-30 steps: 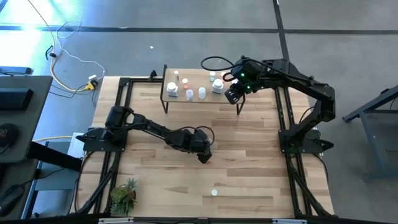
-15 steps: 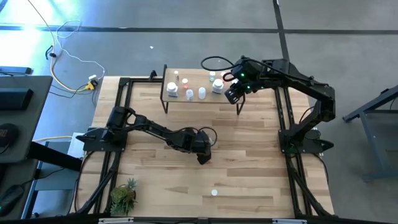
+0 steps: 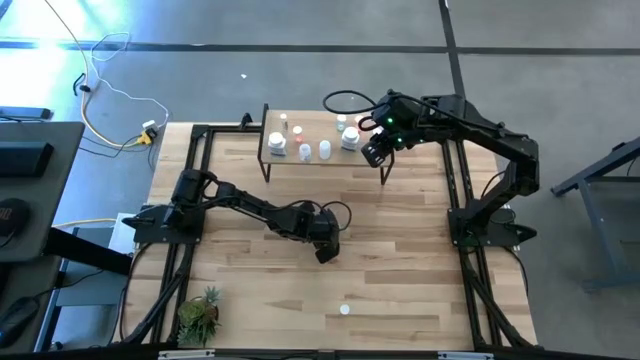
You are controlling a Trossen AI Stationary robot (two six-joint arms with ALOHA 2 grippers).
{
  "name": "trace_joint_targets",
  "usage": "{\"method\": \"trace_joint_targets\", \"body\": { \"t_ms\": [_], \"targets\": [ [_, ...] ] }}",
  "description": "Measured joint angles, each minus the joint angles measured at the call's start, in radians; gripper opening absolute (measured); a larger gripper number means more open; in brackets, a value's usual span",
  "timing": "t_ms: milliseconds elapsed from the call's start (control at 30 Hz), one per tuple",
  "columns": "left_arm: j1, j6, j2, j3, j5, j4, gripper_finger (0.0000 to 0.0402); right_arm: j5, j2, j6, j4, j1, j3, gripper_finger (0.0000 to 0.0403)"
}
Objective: Pick and place medicine bottles onto shelf by color
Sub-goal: Put the blue pill bottle on the shelf
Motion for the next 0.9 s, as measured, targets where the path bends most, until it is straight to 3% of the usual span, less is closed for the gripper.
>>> {"method": "trace_joint_targets", "body": {
  "t_ms": [300,533,900],
  "targets": [
    [0.021,0.040,-0.006,0.000,0.099,0.000,0.0089,-0.001,0.000,-0.006,0.000,0.000,0.000,0.0161],
    [0.039,0.109,-0.084,-0.002,0.198,-0.011,0.0089,-0.010,0.000,-0.006,0.000,0.000,0.000,0.0161],
    [0.092,0.255,-0.281,-0.001,0.159,0.012,0.0090,-0.014,0.000,-0.006,0.004,-0.005,0.000,0.0161]
  ]
}}
